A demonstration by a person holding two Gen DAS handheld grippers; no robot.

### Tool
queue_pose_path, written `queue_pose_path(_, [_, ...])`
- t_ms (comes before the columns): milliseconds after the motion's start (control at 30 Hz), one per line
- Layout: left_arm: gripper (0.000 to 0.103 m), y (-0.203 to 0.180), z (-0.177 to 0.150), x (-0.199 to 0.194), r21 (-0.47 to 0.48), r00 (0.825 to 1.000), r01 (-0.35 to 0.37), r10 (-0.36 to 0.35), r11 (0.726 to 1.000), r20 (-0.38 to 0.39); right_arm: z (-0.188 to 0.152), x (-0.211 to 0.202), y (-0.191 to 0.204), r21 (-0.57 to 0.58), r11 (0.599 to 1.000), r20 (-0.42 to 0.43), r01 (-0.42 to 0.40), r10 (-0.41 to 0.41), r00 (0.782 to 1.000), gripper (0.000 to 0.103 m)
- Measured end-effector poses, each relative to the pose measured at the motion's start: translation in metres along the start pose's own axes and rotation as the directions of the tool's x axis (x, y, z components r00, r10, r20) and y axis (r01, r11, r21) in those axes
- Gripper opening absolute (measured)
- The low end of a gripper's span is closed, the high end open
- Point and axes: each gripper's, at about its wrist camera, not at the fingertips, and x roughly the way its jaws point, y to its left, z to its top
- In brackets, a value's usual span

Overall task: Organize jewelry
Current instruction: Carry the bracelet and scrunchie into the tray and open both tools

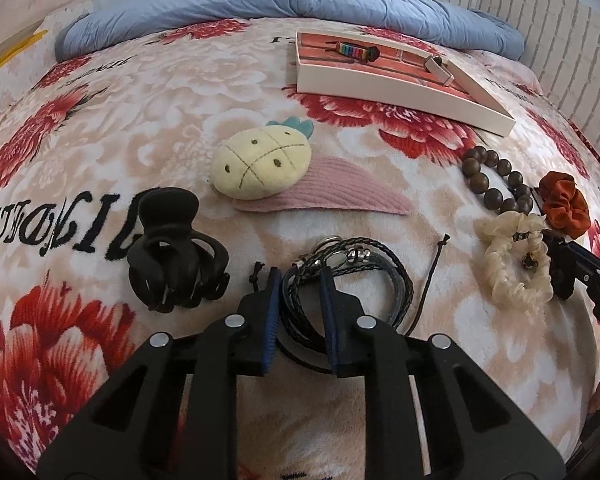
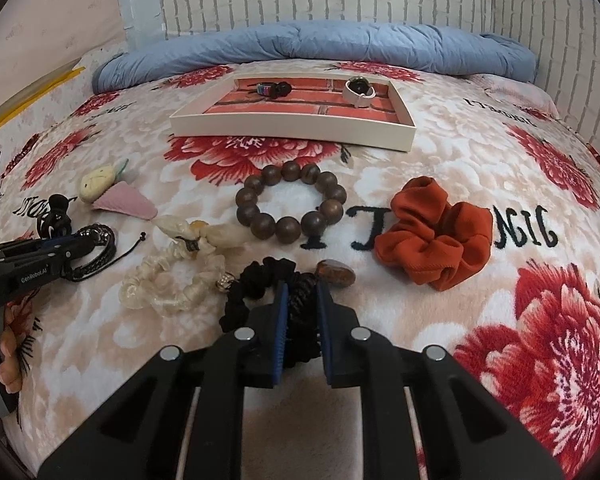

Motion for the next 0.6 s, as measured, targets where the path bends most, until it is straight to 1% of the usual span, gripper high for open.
queue_pose_path(200, [0.018,0.001,0.000,0.000,-0.006,1.000,0.009,-0.009,1.000,0.001,-0.002,-0.003,-0.001,0.008,1.000,-0.015,0.002,-0.002,1.000,0.015])
queue_pose_path(400, [0.014,-0.001,0.000,-0.002,0.005,1.000,0.007,-0.007,1.000,0.012,-0.005,-0.009,-0.007,0.020,1.000,0.012,-0.005,0.005,1.000,0.014])
queue_pose_path(600, [0.013,-0.001,0.001,-0.006,0.007,0.999,0.026,-0.026,1.000,0.028,0.003,-0.013,-0.012,0.031,0.999,0.040,-0.023,0.022,0.999,0.014])
